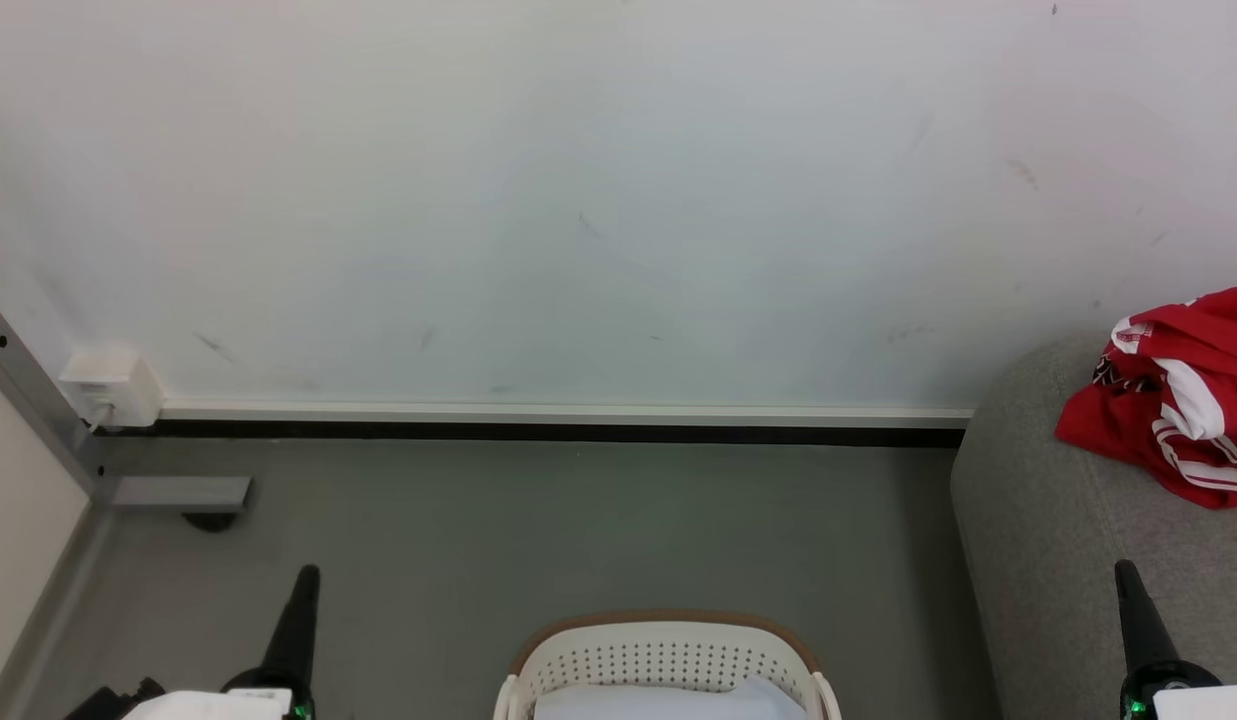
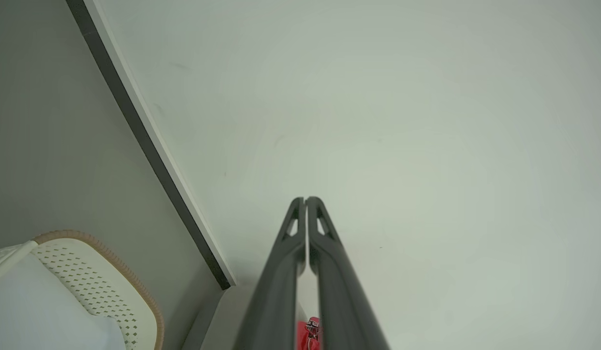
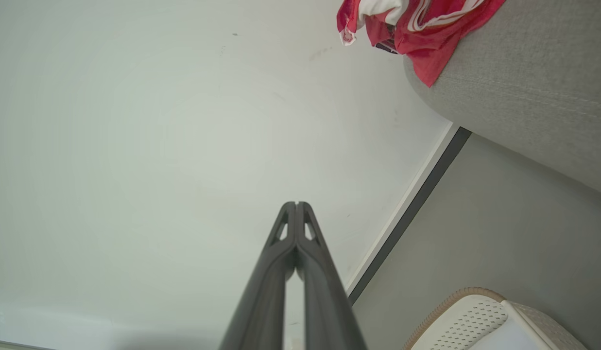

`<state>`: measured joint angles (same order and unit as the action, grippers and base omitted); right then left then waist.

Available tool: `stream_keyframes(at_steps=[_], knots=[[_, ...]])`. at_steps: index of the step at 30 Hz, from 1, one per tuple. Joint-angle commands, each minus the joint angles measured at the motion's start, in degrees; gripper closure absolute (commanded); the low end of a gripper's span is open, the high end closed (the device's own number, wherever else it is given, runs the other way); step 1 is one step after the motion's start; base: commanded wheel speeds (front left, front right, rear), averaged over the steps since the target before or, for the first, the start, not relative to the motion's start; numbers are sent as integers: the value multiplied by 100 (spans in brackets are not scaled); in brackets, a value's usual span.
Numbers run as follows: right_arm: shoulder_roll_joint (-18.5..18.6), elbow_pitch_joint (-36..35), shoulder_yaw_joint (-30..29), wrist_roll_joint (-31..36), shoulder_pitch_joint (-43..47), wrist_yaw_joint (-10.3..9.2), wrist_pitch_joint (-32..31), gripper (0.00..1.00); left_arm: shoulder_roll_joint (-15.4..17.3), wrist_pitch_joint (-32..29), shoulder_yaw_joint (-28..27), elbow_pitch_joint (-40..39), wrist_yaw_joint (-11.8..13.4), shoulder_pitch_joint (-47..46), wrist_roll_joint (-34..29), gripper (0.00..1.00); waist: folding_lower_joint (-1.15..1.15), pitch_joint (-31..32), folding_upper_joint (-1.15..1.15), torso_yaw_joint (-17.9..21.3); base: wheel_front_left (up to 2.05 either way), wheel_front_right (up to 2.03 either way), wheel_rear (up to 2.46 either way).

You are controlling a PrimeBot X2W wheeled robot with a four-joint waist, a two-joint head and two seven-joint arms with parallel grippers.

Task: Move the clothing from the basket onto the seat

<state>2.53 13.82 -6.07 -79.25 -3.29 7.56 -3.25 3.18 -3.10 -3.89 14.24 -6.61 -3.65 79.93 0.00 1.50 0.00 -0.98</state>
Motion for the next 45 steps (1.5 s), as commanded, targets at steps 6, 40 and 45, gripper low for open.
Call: stream_keyframes(at_steps=[6, 40, 45], knots=[[51, -3, -31, -367, -159, -11, -96, 100, 2, -111, -93, -30, -51, -142, 349, 100, 0, -36, 0, 21, 0, 0, 0], [53, 31, -59, -1320, -339, -13, -349, 100, -28, -367, -286, -23, -109, -286, 1280, 100, 0, -168, 0, 98, 0, 0, 0], [53, 31, -59, -1320, -338, -13, -349, 100, -27, -366, -285, -23, -109, -286, 1281, 100, 0, -168, 0, 98, 0, 0, 0]])
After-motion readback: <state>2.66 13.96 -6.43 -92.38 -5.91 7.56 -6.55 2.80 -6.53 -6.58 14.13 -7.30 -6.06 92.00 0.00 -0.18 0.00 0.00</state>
